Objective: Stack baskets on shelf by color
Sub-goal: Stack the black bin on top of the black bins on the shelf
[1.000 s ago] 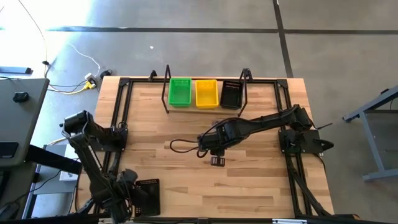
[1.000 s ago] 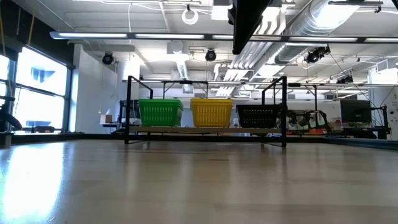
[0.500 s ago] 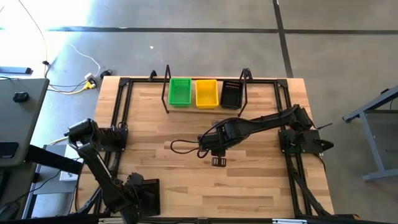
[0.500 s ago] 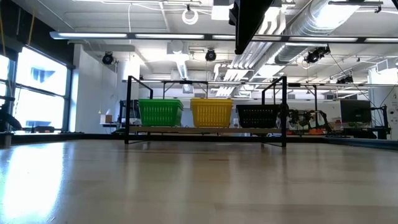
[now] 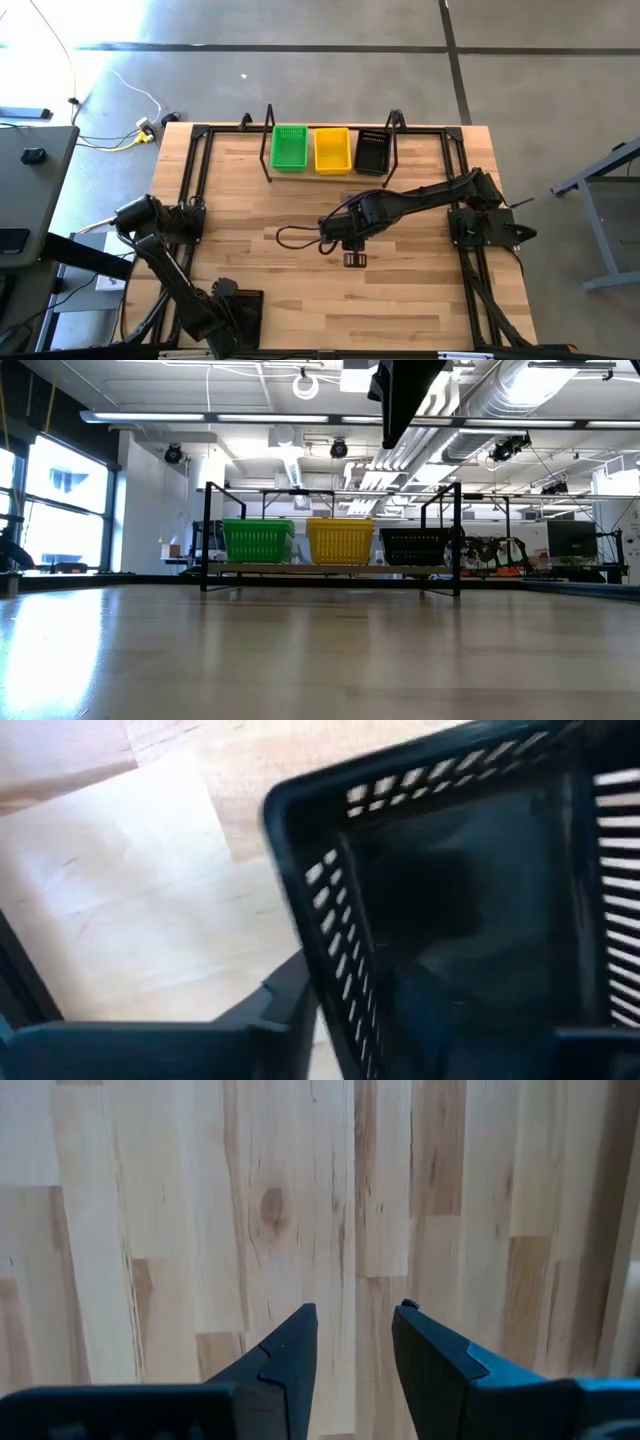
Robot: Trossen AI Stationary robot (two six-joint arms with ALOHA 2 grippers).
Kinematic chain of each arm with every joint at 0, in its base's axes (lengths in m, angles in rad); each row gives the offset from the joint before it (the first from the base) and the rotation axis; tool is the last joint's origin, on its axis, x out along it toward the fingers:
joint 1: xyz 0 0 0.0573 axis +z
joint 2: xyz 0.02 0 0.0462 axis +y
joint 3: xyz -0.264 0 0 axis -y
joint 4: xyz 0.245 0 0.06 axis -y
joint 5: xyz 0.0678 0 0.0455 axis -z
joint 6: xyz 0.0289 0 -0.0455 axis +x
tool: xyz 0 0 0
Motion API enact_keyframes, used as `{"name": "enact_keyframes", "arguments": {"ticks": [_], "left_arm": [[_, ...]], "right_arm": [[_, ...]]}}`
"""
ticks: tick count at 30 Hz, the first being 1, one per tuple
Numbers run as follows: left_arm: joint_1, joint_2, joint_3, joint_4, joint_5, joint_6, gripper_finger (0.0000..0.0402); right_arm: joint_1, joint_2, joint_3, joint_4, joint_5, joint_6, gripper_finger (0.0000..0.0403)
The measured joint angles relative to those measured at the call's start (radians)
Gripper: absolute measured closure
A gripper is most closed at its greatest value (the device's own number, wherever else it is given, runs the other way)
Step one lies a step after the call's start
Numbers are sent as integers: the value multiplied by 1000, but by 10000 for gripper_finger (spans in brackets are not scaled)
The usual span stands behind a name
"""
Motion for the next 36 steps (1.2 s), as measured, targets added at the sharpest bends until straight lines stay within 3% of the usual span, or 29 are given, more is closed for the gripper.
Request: {"name": "enact_keyframes", "arguments": {"ticks": [6, 12, 21, 36], "left_arm": [[44, -1, 1, 12, 4, 5, 394], [102, -9, 1, 11, -2, 17, 397], [209, -82, 2, -15, -95, 36, 400], [471, -128, 26, -20, -150, 253, 401]], "right_arm": [[27, 0, 0, 5, -56, -83, 284], [73, 0, 0, 70, -90, -168, 284], [143, 0, 0, 198, -93, -242, 284], [212, 0, 0, 461, -74, -261, 284]]}}
